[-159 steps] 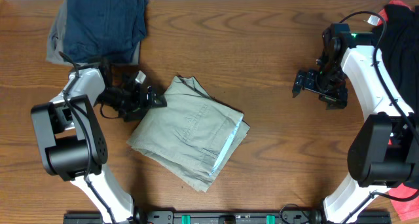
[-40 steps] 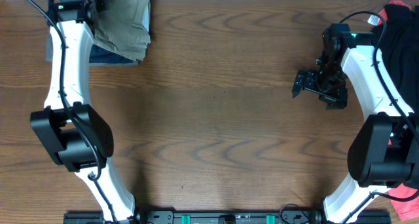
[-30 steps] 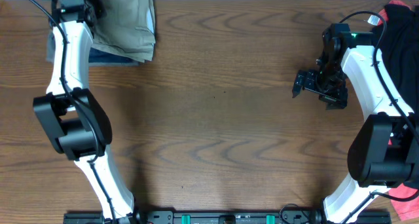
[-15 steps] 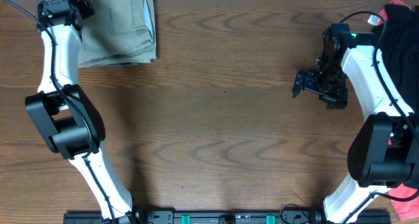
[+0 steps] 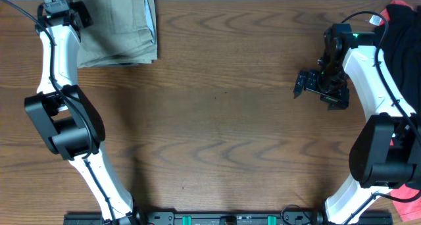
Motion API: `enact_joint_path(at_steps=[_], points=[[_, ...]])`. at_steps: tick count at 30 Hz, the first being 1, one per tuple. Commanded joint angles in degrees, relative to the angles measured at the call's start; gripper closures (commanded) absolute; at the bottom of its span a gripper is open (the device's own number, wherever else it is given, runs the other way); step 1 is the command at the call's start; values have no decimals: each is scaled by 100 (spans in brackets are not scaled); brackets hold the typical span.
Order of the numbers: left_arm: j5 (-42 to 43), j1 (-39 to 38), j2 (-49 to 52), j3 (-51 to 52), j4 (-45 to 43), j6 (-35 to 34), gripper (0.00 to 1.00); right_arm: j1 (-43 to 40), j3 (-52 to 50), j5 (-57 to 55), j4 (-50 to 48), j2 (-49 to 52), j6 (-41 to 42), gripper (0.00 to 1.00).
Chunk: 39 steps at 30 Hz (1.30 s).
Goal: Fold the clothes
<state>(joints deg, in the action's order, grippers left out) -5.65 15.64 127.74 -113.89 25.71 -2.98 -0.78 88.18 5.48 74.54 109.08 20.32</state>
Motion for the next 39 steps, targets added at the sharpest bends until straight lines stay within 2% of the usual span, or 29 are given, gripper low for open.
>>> enact_joint_path(at_steps=[1,11,17,25,27,30,33,36,39], points=[[90,11,-15,-129,-17,11,93,4,74,-57,0,-11,-66,1],[90,63,313,-129,-608,35,92,4,74,-57,0,-11,-66,1],[63,264,745,-129,-505,33,88,4,74,-57,0,-11,-66,1],[66,529,791,-131,-144,31,83,4,74,-57,0,-11,-68,1],[68,535,719,-131,-7,31,83,4,74,-57,0,-11,-66,1],[70,501,472,-131,39,28,70,4,74,-57,0,-11,-66,1],[70,431,39,-131,26,20,67,4,74,-57,0,-11,-66,1],[74,352,-476,-131,94,-282,59,4,74,-57,0,-11,-66,1],[214,271,-953,-131,417,-699,60,4,74,-57,0,-11,-66,1]])
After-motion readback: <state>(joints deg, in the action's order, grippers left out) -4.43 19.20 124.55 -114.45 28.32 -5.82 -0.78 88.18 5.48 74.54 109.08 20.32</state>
